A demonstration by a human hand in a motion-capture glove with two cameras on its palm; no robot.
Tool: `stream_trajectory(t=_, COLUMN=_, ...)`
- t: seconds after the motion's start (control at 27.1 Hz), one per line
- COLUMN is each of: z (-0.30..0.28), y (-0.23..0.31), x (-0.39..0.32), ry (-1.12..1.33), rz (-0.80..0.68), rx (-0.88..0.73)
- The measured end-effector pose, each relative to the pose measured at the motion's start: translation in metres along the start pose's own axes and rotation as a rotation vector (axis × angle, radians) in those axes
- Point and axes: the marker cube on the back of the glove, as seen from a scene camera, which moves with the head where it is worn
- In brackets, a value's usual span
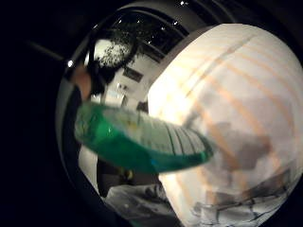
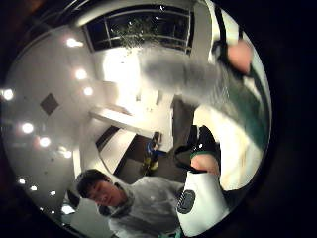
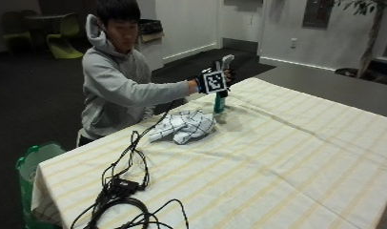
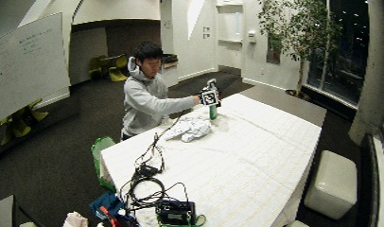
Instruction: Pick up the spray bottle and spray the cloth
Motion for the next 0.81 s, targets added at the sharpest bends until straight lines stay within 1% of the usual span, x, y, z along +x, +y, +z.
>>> stream_trajectory(t=0.37, z=-0.019, y=0.022, x=0.018, ry=0.028, rz=0.051, rx=0.000)
stream_trajectory(t=0.52, z=-0.022, y=0.044, x=0.012, ry=-0.020, rz=0.053, rx=-0.117)
stream_trajectory(t=0.59, z=-0.024, y=0.052, x=0.011, ry=-0.025, rz=0.051, rx=-0.147)
stream_trajectory(t=0.81, z=-0.028, y=0.057, x=0.026, ry=0.091, rz=0.040, rx=-0.100)
